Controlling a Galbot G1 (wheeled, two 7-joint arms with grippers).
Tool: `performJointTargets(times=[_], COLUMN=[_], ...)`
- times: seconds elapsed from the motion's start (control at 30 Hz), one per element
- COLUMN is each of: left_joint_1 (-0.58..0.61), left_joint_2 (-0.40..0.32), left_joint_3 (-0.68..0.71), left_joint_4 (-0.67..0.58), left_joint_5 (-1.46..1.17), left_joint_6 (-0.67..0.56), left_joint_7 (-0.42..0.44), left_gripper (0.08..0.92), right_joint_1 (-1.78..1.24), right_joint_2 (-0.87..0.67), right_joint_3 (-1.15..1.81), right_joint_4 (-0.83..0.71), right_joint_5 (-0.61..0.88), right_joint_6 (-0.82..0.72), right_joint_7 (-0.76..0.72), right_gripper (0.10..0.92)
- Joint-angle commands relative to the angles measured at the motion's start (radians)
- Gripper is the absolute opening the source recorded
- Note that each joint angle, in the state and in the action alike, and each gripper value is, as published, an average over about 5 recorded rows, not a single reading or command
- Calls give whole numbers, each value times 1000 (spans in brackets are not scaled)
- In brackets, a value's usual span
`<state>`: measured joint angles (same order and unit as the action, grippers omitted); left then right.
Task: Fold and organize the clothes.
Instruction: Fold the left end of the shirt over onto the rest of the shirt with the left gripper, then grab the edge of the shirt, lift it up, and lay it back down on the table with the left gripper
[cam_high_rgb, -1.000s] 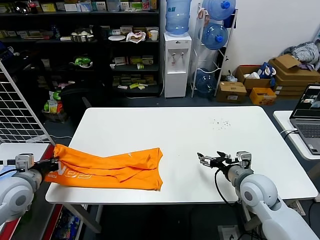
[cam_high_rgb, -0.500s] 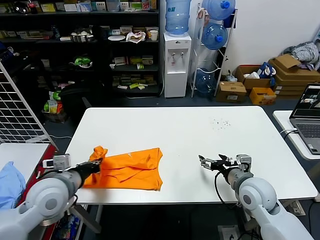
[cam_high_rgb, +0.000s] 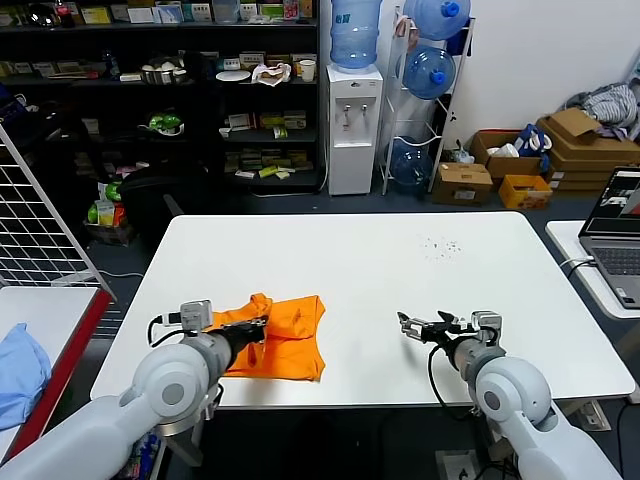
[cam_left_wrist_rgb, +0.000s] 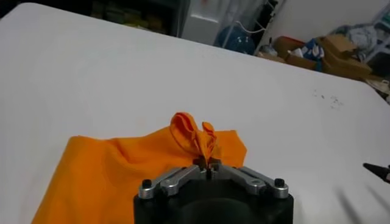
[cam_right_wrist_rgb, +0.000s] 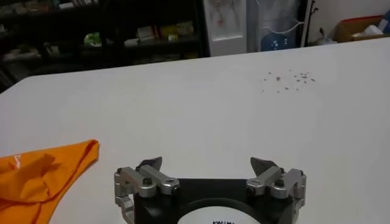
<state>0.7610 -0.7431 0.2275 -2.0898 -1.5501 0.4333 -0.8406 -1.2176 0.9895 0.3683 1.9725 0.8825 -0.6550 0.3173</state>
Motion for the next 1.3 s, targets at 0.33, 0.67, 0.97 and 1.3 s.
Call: performJointTargets(times=[0.33,0.67,0.97,1.3], left_joint_1=[-116,-90,163,391], left_joint_2=[-118,-118,180,339], left_joint_3=[116,42,-236,-315], left_joint_4=[63,77,55,145], left_joint_5=[2,24,138,238], left_joint_6=[1,-11,3,-44], left_joint_7=[-32,11,246,552], left_gripper=[110,351,611,884], right_joint_1=[-7,-5,1,-2], right_joint_2=[-1,-3,-4,0], right_joint_3=[4,0,-2,0], right_joint_4=[5,3,-1,1], right_joint_5=[-1,0,4,2], right_joint_6=[-1,-1,2,2], right_joint_7=[4,5,-2,-4], right_gripper=[921,921,921,921])
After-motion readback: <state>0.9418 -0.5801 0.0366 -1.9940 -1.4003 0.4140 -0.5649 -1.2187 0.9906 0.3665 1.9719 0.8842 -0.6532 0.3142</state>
